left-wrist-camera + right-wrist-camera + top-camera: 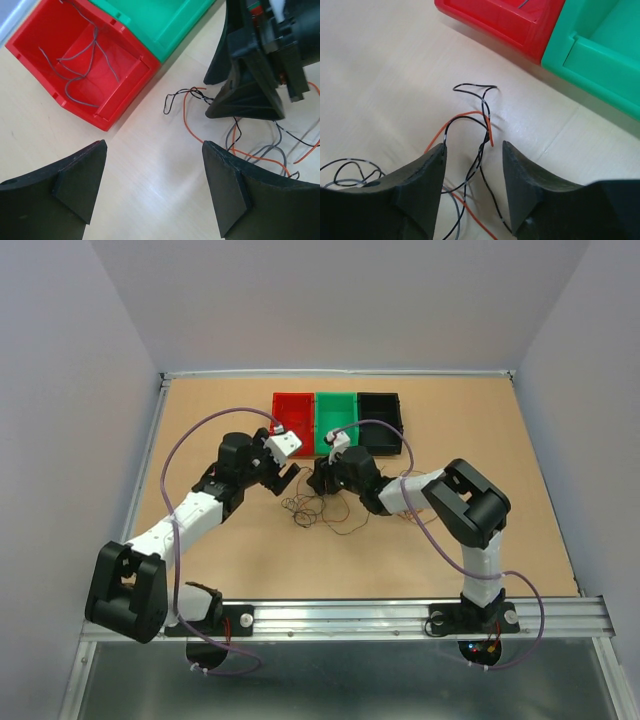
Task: Untangle the cables
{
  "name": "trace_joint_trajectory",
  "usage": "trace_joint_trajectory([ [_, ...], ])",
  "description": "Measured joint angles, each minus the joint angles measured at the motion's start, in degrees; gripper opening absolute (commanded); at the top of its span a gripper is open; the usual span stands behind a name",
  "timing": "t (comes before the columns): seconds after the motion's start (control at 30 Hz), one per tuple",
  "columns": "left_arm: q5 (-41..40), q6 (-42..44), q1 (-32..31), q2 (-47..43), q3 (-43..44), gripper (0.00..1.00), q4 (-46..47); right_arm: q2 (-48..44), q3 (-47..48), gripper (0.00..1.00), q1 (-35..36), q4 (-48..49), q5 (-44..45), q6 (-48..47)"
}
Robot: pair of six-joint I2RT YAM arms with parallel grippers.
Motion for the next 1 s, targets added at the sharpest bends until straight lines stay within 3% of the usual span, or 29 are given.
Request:
trace_joint_trajectory([
  [0.1, 0.7, 0.2, 0.2, -2.3, -1.5, 0.89, 1.4, 1.5, 1.0, 0.31, 0.0, 0.0, 0.7, -0.1],
  [0.17, 1.2, 0.6, 0.5, -3.9, -2.7, 0.89, 2.3, 1.7, 1.1, 0.12, 0.0, 0.1, 0.8, -0.3],
  [0.27, 3.1, 1.8, 0.6, -7.2, -5.1, 0.89, 3.5, 1.6, 0.9, 0.00, 0.0, 0.9, 0.5, -0.3],
  [0.47, 8.0, 4.3, 0.6, -11.0, -7.1, 0.89, 4.7, -5.2, -4.9, 0.00, 0.0, 3.9, -2.6, -0.5],
  [1.0, 14.1, 7.3, 0.6, -11.1, -7.8, 0.94, 4.9, -28.1, -18.7, 0.01, 0.9, 9.2, -14.8, -3.2],
])
